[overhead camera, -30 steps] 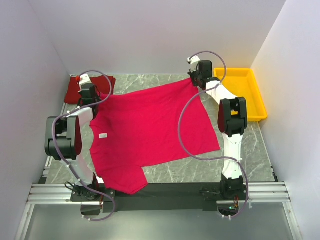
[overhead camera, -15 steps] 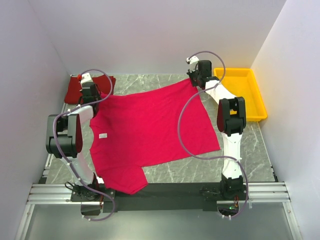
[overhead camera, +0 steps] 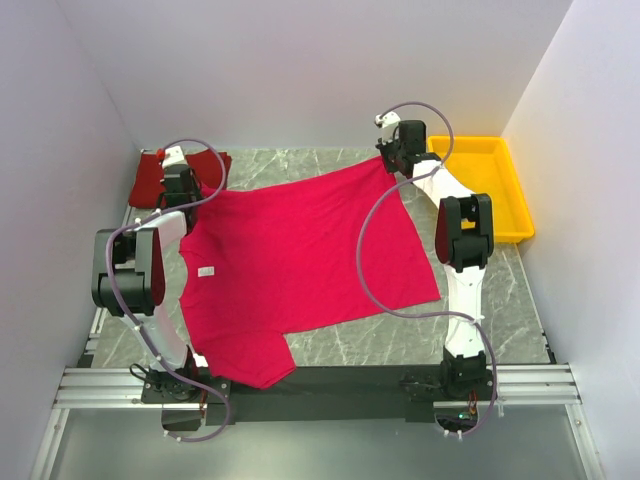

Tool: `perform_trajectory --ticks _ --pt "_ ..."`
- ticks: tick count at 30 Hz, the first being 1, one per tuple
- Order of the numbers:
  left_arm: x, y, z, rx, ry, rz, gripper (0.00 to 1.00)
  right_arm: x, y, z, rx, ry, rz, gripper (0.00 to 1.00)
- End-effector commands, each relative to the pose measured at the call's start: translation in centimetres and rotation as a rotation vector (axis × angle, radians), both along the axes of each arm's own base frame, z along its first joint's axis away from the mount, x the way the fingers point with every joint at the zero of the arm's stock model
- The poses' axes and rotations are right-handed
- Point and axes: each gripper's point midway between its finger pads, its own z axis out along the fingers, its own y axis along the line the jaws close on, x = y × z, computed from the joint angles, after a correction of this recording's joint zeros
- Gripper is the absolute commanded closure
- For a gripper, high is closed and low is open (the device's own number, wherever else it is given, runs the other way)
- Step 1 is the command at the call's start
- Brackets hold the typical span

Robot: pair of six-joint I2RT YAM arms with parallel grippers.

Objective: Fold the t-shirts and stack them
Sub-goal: Flatten the tshirt out

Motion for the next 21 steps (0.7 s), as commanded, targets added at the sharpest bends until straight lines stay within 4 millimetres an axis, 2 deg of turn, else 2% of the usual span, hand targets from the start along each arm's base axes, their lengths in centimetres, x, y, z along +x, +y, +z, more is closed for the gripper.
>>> perform_trajectory --ticks 1,14,21 --pt "0.6 -0.1 2.8 0.02 -0.07 -0.032 0.99 0.8 -0.4 2.8 0.022 -0.062 -0.009 1.0" --pt "-0.7 -0.1 3.4 0.042 -0.082 -0.09 0.99 -0.1 -1.0 3.3 0.064 -0.051 0.031 1.0" --pt "-1.0 -1.0 4.3 0.029 -0.115 -0.153 0.99 -0.8 -0.2 3.7 0.099 -0.053 0.101 1.0"
